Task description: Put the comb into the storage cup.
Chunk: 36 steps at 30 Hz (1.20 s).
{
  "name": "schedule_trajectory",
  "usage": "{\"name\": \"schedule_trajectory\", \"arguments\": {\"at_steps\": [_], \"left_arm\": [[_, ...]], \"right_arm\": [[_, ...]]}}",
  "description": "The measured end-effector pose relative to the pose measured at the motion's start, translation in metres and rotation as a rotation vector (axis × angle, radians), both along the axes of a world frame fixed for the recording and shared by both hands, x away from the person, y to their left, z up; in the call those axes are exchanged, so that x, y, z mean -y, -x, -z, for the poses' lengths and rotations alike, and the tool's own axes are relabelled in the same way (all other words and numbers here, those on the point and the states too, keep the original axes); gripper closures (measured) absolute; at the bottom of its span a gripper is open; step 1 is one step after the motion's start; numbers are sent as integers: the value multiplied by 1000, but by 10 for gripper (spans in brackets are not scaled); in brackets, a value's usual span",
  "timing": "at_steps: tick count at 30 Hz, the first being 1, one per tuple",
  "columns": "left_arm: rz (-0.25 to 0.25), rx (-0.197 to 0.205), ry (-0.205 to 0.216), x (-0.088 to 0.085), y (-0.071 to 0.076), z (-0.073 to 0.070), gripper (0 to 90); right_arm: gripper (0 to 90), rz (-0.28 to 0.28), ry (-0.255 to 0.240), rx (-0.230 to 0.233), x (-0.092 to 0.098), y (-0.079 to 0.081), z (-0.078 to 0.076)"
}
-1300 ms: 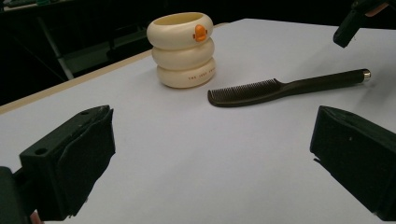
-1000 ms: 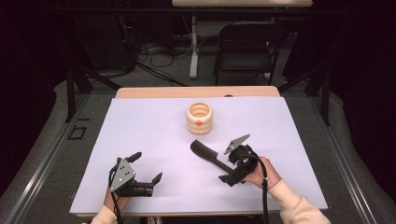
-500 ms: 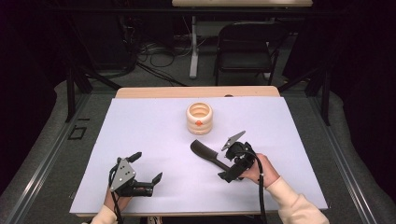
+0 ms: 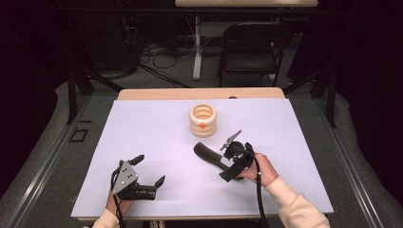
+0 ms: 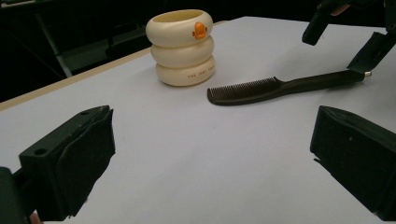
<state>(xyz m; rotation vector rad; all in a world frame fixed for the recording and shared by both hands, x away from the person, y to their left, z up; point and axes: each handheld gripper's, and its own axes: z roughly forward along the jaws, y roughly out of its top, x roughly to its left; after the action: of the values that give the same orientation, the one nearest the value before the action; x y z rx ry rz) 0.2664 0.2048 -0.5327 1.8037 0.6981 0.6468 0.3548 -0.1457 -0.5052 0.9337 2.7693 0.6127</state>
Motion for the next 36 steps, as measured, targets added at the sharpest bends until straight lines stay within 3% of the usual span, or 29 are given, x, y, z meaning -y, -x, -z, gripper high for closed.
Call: {"name": "schedule_trajectory", "arguments": {"at_steps": [8,9,15,26,36], "left_arm": [[4,-1,-3,0,0,0,0],[3,-2,-5,0,0,0,0],[6,-3,-8,0,0,0,0],[5,-5,-8,0,0,0,0],[5,-4,-7,1,0,0,0]], "right_arm": [[201,-14,39,9,-13,-2,1],[291,-20,46,5,-17,-3,2],[493,-26,81,-1,-24,-7,6],[635,-26,152,-29,-33,-12,14],[696,-9,195,-43,-38,-18,20]]}}
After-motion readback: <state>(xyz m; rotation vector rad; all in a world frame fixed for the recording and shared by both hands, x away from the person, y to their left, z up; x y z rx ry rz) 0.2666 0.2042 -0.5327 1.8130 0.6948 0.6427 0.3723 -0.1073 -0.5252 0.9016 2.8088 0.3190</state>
